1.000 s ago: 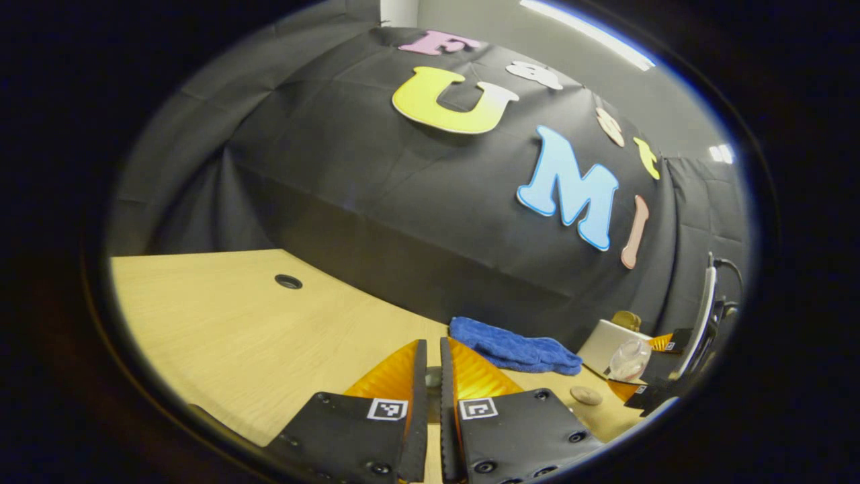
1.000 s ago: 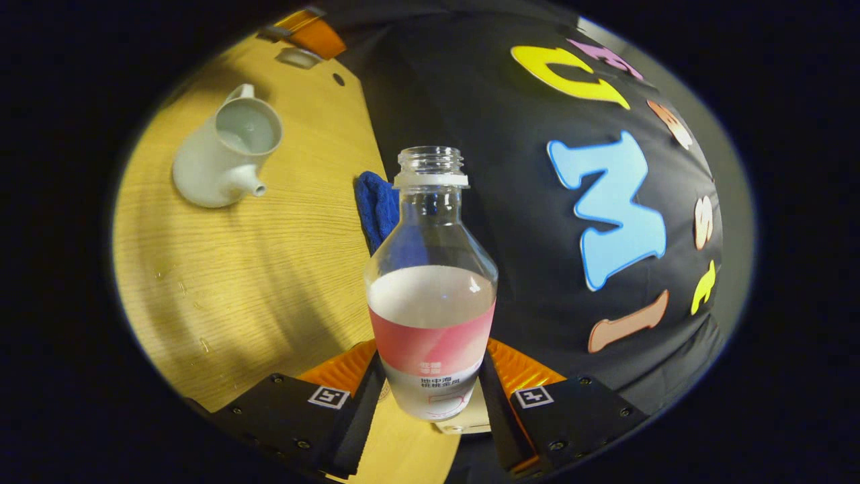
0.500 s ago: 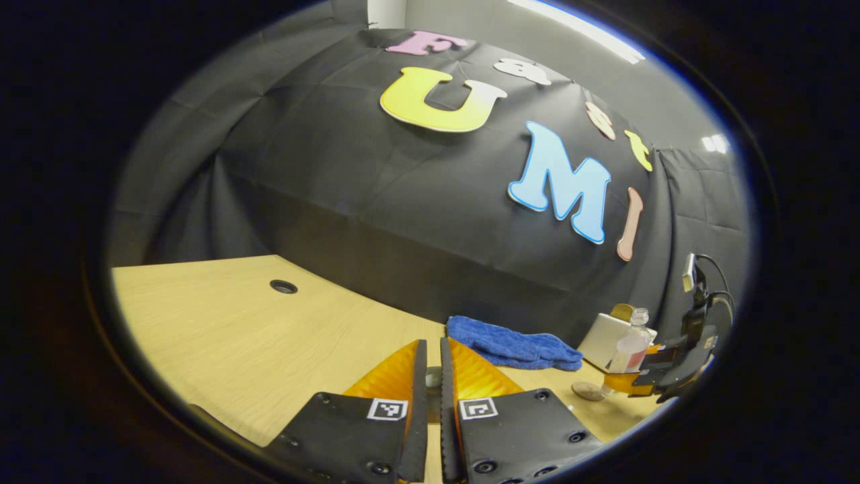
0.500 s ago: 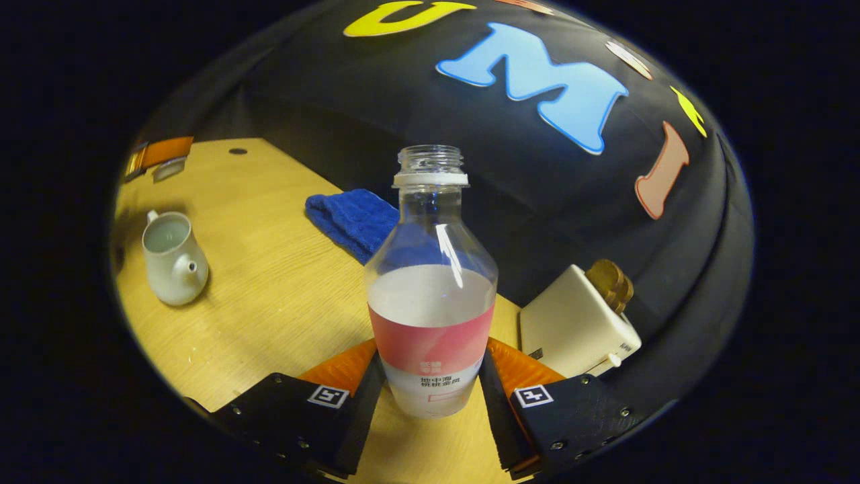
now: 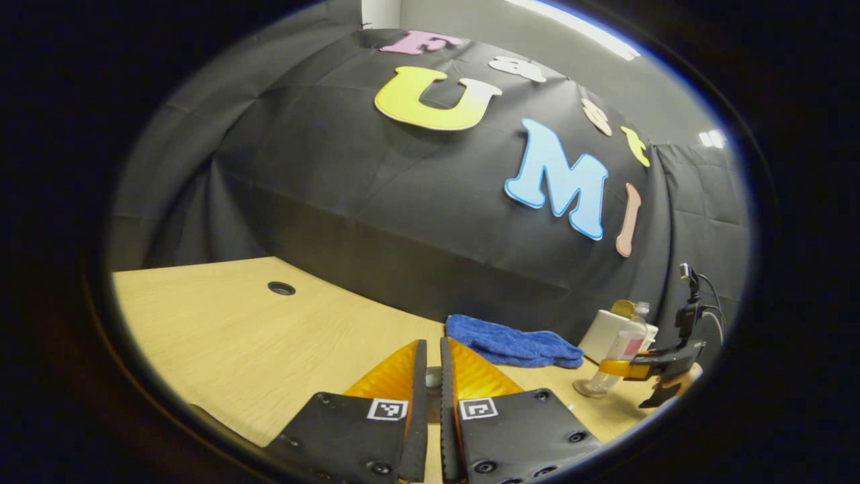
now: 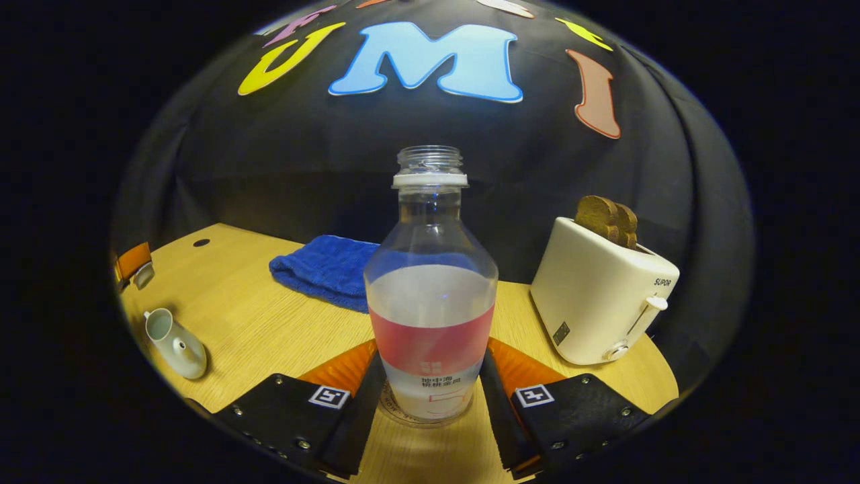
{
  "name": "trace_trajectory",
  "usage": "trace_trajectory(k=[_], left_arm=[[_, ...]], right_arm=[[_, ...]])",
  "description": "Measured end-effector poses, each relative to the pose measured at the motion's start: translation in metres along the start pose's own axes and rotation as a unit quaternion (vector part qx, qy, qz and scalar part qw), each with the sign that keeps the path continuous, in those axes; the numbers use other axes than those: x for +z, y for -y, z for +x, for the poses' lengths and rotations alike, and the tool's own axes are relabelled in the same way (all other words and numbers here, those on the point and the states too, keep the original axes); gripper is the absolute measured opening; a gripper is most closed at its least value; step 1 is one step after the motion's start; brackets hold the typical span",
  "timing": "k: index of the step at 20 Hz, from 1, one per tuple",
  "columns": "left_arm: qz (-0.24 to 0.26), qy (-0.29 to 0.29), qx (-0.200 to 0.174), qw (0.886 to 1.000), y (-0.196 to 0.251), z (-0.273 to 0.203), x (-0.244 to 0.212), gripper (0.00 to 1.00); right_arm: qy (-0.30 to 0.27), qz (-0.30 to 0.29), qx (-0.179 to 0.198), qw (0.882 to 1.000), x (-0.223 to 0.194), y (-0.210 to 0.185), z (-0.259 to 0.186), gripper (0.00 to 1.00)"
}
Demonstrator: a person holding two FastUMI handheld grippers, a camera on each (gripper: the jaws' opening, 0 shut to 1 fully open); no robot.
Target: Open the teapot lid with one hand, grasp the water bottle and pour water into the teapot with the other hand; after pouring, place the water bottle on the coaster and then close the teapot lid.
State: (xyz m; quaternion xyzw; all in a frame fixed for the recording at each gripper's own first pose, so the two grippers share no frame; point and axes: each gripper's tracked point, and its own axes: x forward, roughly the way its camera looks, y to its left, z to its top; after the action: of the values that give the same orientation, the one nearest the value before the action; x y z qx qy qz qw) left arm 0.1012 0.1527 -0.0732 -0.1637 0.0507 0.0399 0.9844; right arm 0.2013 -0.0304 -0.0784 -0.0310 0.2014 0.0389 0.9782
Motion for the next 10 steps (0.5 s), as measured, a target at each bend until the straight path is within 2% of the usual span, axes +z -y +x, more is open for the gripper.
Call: trace_trajectory(k=[2, 4, 6, 7, 8, 10], left_arm=[[0.0, 0.0, 0.0, 1.0, -0.0001, -0.0006, -0.0003, 0.14], [-0.001, 0.001, 0.0, 1.0, -0.0011, -0.0006, 0.0, 0.17], [-0.001, 0.002, 0.0, 1.0, -0.0005, -0.0004, 0.0, 0.17], [-0.001, 0.002, -0.001, 1.0, -0.0005, -0.0005, -0.0004, 0.14], [-0.001, 0.001, -0.001, 1.0, -0.0003, -0.0006, 0.0001, 0.17], [0.0, 0.001, -0.001, 1.0, -0.0002, 0.0, -0.0001, 0.17]], right_arm=[[-0.002, 0.012, 0.005, 1.0, -0.0023, -0.0038, 0.0049, 0.74], [0.002, 0.014, 0.006, 1.0, -0.0017, -0.0042, 0.0065, 0.75], [0.002, 0.021, 0.011, 1.0, -0.0032, -0.0062, 0.008, 0.75], [0.002, 0.026, 0.013, 1.0, -0.0037, -0.0081, 0.0092, 0.75], [0.002, 0.032, 0.016, 0.999, -0.0035, -0.0091, 0.0101, 0.75], [0.003, 0.036, 0.016, 0.999, -0.0028, -0.0097, 0.01, 0.75]])
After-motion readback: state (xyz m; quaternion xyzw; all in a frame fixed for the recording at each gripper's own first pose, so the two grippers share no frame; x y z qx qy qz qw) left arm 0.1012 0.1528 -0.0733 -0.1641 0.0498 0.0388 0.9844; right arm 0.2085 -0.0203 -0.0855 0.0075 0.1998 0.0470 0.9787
